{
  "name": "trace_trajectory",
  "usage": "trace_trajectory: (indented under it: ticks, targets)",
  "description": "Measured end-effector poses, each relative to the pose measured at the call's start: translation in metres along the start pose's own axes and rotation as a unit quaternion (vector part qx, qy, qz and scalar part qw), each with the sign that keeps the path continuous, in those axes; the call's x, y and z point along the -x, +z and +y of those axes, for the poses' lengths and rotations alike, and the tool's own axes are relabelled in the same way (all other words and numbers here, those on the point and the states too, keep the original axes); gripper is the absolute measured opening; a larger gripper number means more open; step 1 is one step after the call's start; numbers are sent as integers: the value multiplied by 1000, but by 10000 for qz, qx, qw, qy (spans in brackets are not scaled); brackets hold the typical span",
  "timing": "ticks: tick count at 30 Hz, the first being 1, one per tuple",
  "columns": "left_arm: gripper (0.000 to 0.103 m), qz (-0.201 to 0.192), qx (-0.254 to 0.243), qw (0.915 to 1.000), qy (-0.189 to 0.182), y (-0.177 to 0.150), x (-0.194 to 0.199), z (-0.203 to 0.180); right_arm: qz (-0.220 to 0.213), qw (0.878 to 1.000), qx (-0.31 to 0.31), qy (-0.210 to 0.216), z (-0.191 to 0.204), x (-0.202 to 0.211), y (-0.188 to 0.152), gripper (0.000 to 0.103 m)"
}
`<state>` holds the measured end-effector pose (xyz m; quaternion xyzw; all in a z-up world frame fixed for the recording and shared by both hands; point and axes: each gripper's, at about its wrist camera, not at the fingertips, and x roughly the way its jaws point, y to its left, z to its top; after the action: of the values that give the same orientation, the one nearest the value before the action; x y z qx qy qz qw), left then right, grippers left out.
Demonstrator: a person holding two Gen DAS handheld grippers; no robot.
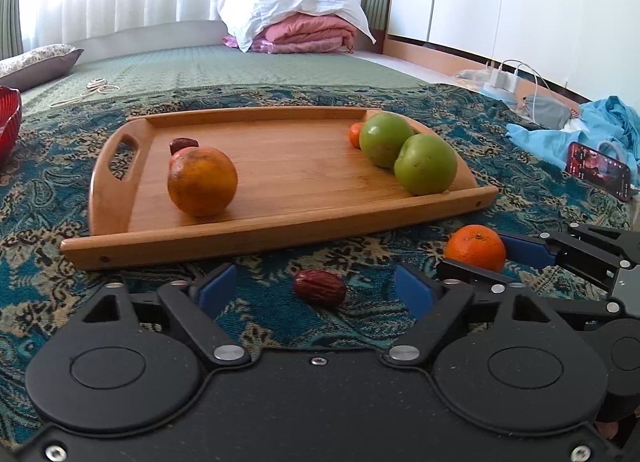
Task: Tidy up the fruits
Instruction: 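Close right gripper on another tangerine while left tool moves to another red date, then close left gripper on the red date while right tool holds the tangerine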
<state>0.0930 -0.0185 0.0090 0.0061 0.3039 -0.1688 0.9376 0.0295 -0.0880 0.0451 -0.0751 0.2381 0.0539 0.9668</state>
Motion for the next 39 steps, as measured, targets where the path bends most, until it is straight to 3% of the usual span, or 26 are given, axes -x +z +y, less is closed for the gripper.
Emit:
trace_trajectory:
  ticks: [7,14,29,39]
  targets:
    - [47,184,-38,9998,-55,-2,-5,-1,44,10000,-65,-4,-1,-2,-2,45]
    - [28,152,-318,9993,139,-7,-7,-12,45,9999,-104,-7,-1,-3,-1,45]
    - [28,-164,-216,9994,200,2,7,-11,-13,9999,-164,4,-1,-6,6,45]
    - [28,-473,-73,9981,389,37,8,0,-242,9995,-210,47,-3,-17,36,45]
